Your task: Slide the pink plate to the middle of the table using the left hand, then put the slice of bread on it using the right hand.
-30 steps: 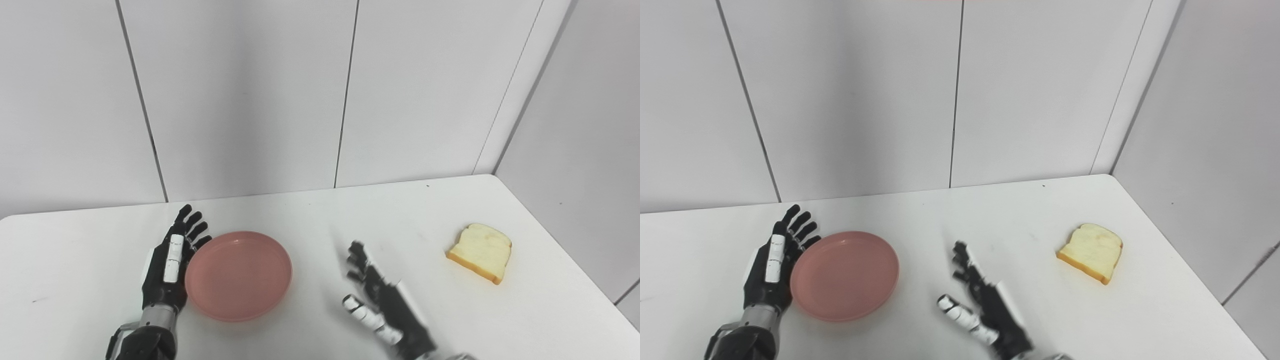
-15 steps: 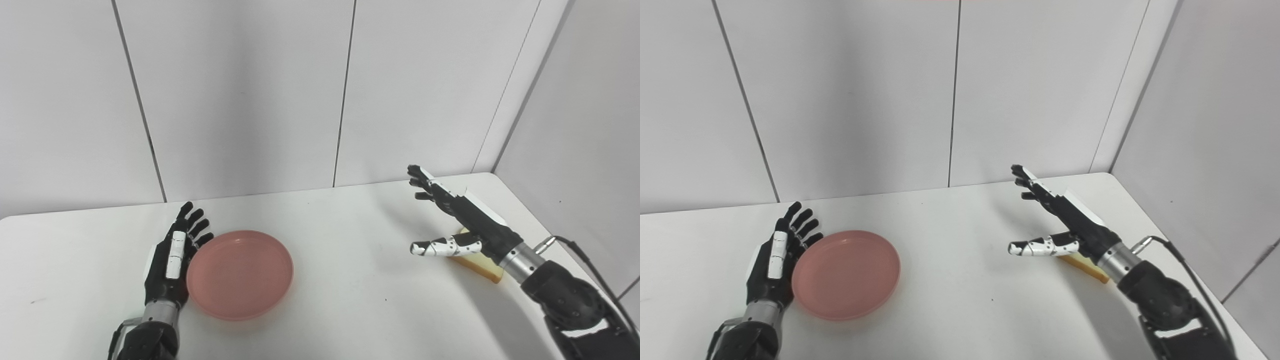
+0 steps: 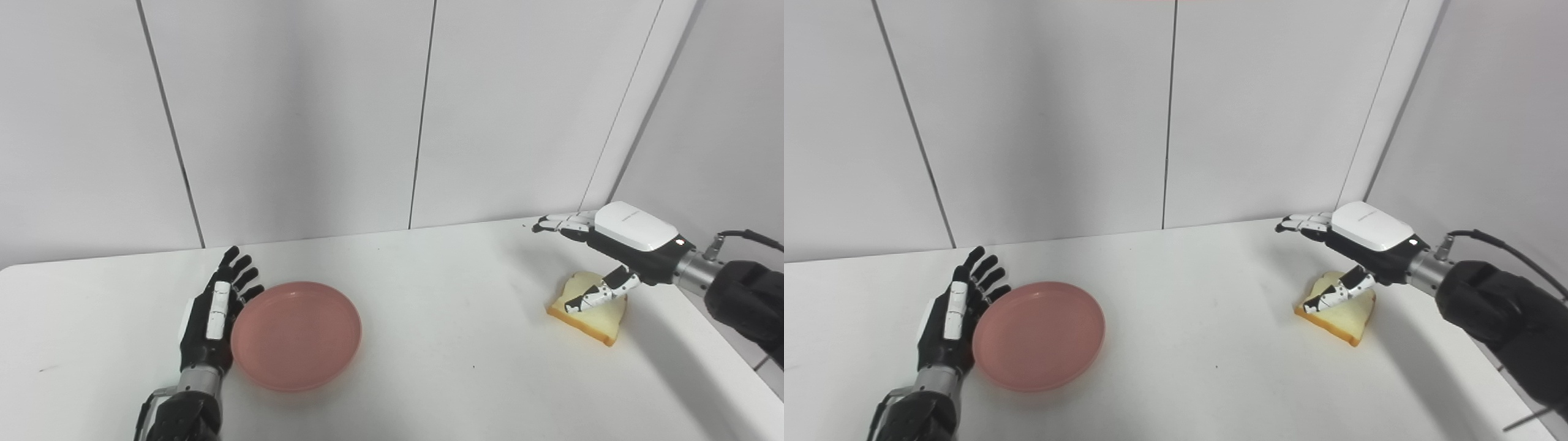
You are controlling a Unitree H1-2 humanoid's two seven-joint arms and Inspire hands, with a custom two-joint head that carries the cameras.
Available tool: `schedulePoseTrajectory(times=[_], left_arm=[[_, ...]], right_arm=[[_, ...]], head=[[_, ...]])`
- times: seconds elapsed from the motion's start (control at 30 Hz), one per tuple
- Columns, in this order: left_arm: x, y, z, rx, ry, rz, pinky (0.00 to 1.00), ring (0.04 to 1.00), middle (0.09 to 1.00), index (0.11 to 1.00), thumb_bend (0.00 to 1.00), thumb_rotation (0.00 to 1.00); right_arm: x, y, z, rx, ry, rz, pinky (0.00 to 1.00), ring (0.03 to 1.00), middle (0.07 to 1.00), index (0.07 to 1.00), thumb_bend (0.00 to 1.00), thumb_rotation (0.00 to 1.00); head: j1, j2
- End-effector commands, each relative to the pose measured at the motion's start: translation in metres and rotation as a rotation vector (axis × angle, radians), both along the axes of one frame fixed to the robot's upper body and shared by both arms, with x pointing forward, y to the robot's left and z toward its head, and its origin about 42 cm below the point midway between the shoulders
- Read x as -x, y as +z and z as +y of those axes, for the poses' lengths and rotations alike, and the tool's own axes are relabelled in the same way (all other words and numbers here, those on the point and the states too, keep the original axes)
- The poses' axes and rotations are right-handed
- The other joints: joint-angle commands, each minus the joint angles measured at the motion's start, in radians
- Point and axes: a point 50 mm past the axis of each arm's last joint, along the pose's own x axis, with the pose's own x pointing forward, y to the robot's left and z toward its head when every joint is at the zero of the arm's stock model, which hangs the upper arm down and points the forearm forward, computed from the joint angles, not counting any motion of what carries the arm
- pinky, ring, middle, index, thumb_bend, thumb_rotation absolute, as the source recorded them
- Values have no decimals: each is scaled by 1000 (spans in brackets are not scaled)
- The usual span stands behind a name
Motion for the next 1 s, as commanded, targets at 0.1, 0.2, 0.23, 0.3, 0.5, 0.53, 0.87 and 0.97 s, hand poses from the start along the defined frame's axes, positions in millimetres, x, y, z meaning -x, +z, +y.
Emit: schedulePoseTrajectory(times=[0.1, 0.2, 0.23, 0.3, 0.5, 0.53, 0.87, 0.97], left_arm=[[14, -21, -2, 1, 4, 37, 779, 865, 904, 900, 972, 862], [14, -21, 0, -3, 3, 32, 778, 867, 905, 906, 967, 866], [13, -21, 0, -5, 4, 32, 775, 867, 903, 907, 968, 868], [13, -22, 0, -5, 6, 34, 774, 864, 901, 904, 952, 869], [14, -23, -4, 10, -3, 37, 782, 870, 902, 905, 947, 856], [14, -24, -5, 12, -6, 37, 789, 872, 904, 911, 941, 859], [15, -27, -9, 22, 0, 38, 786, 872, 909, 920, 947, 856], [15, -27, -9, 23, -2, 34, 796, 876, 912, 925, 937, 857]], right_arm=[[-8, 33, -22, 178, 37, -228, 818, 822, 856, 850, 1000, 894], [-10, 33, -23, 236, 60, -212, 842, 837, 869, 858, 1000, 858], [-11, 35, -22, 258, 70, -195, 855, 855, 889, 874, 1000, 775], [-13, 39, -20, 304, 85, -158, 876, 886, 912, 904, 1000, 648], [-21, 57, -8, 400, 132, -60, 831, 917, 964, 994, 1000, 474], [-22, 62, -5, 413, 134, -35, 834, 925, 982, 997, 1000, 450], [-25, 98, 8, 563, 121, 77, 809, 916, 1000, 1000, 1000, 324], [-25, 103, 10, 604, 103, 133, 774, 899, 1000, 1000, 1000, 277]], head=[[10, 3], [9, 3], [9, 3], [7, 0], [3, 1], [3, 1], [12, -7], [15, -4]])
